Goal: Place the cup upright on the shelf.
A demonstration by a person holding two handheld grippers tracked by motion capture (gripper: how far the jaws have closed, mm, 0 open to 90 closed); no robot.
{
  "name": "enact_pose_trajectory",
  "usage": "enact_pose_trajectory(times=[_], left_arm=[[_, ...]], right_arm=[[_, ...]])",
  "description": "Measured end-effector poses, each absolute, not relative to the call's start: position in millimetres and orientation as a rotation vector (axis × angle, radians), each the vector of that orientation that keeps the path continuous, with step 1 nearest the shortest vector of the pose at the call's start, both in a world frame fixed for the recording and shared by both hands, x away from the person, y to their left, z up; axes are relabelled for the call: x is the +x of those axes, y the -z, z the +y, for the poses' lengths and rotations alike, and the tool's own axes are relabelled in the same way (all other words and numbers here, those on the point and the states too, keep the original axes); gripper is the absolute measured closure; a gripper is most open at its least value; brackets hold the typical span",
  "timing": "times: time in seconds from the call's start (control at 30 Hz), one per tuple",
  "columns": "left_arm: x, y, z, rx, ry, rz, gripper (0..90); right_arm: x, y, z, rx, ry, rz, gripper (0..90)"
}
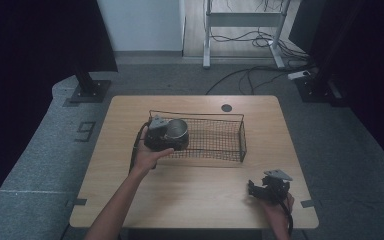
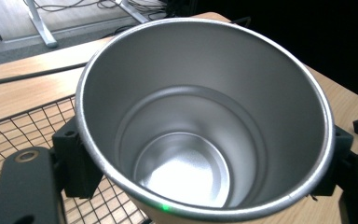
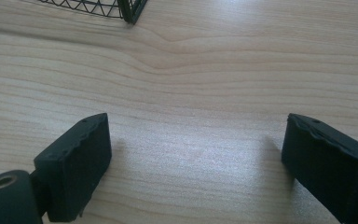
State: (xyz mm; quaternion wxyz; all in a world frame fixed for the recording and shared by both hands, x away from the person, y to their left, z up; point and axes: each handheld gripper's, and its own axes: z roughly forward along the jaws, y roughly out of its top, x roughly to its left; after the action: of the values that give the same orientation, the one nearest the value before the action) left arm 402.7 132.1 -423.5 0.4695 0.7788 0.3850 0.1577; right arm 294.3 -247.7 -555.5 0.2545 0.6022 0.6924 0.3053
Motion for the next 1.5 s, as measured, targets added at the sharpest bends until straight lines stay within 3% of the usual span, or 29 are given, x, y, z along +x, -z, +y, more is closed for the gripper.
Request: enact_pose_trajectory(times=[1.0, 1.5], left_arm=[[435.0, 418.0, 127.3, 1.923, -0.391, 0.996, 18.6], [451.1, 433.7, 120.8, 1.945, -0.391, 1.033, 18.6]], right_arm=[[294.3, 555.6, -248.0, 1.632, -0.829, 1.882, 8.1], [294.3, 555.6, -248.0, 1.632, -0.829, 1.882, 8.1]])
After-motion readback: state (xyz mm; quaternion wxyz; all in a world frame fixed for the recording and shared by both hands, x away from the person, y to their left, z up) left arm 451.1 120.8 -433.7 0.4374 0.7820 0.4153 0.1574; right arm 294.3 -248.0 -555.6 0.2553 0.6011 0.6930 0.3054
